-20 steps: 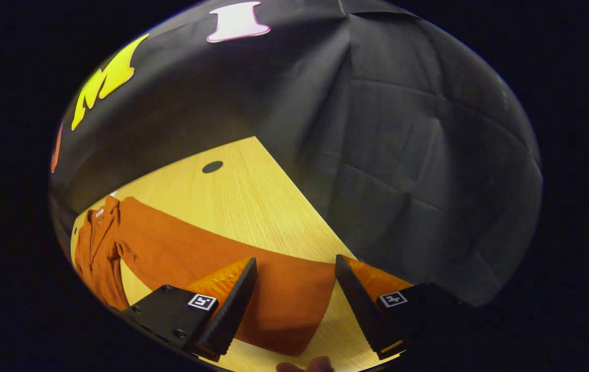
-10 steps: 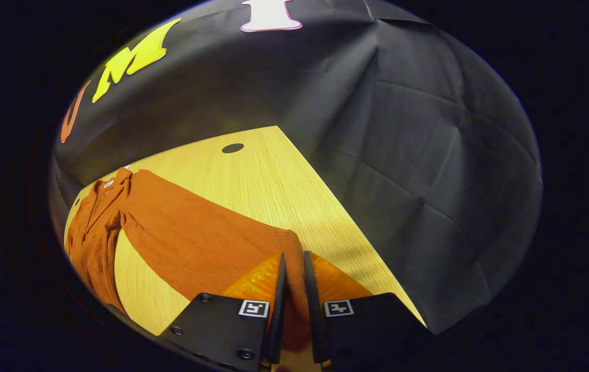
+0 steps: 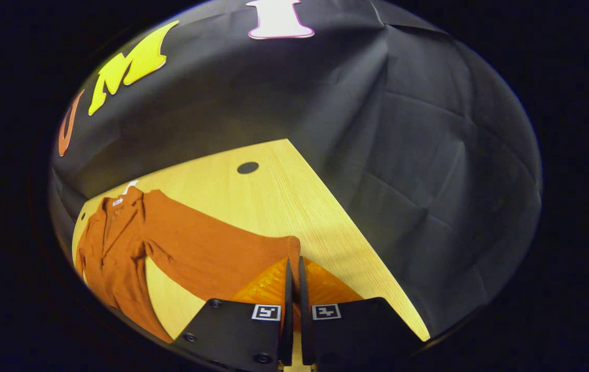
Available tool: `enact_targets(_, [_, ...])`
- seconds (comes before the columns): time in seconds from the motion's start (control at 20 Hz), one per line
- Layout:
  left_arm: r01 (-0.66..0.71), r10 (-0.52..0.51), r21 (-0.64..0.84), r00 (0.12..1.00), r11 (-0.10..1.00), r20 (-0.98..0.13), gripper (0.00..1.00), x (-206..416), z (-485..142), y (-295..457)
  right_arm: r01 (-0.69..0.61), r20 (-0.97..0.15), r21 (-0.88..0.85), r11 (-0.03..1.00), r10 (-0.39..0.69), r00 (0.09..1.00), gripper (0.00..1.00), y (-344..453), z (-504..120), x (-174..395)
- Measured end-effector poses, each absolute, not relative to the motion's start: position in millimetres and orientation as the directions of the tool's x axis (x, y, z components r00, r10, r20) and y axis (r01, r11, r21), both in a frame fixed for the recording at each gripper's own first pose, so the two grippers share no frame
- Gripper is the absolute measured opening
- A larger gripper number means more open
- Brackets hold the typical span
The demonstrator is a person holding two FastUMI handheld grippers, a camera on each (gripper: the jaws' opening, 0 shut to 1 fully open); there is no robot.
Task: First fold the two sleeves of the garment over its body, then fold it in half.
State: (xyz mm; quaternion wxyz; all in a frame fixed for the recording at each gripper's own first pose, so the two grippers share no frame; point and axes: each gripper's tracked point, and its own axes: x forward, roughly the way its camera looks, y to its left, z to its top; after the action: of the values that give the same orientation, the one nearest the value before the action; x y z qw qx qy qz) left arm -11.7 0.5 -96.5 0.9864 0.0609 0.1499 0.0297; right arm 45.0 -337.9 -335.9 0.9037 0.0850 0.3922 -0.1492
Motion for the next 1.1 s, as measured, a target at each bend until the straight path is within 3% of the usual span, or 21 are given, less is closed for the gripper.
enact_targets(0.35, [-0.078,0.101,0.095,0.956,0.992,-0.275,0.99,-14.0,-101.9,46.7,0.296,-0.695,0.019,0.955,-0.200,0.690,0.05,-281.0,-272.3,96.1])
enact_targets(0.8, [-0.150,0.160,0.057,0.953,0.987,-0.256,0.99,-20.9,-110.7,125.0,0.105,-0.664,0.070,0.992,-0.032,0.747,0.07,-110.4,-203.0,169.5])
enact_targets(1.1, [-0.221,0.228,0.056,0.939,0.974,-0.257,0.99,-35.6,-112.7,179.5,-0.041,-0.645,0.095,0.995,0.093,0.759,0.07,16.2,-193.6,203.4])
